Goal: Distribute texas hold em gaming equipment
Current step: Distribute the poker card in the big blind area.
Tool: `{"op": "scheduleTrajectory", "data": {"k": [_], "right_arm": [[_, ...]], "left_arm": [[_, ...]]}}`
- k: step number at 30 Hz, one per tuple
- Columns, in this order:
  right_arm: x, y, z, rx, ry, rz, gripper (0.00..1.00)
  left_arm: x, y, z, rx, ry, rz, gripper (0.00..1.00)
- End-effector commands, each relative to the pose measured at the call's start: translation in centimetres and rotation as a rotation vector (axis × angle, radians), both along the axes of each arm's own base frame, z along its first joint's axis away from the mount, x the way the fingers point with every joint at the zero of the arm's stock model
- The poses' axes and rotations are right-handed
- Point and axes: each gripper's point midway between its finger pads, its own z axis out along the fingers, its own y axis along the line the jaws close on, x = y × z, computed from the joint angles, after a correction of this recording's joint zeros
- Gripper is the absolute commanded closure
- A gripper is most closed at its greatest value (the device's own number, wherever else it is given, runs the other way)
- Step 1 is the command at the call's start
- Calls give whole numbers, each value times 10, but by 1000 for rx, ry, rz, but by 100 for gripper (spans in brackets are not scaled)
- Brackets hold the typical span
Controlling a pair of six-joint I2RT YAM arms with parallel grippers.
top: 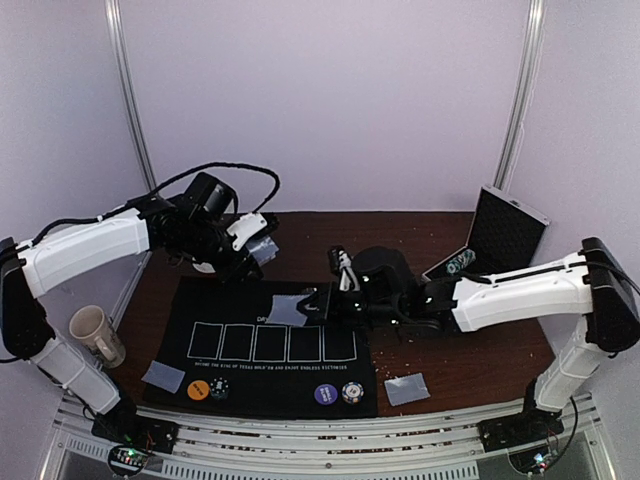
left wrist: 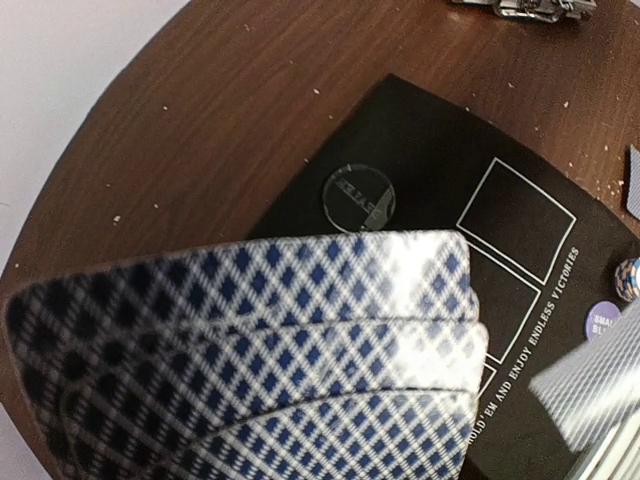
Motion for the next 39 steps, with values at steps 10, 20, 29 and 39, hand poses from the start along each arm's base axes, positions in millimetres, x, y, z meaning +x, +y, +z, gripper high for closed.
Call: {"op": "scheduleTrajectory", "data": {"k": [10,20,29,39], "right_arm": [[-57,181,-30,232,155,93,100],[-68,259,-55,294,298,73,100],[-59,286,-78,260,330,38,100],[-66,288,-93,214,355,45,100]], "left_arm": [[27,18,29,-17,-72,93,52],[33,28,35,-18,-87,130,52],[32,29,33,-22,-84,129,52],[34,29,30,-15,-81,129,52]]}}
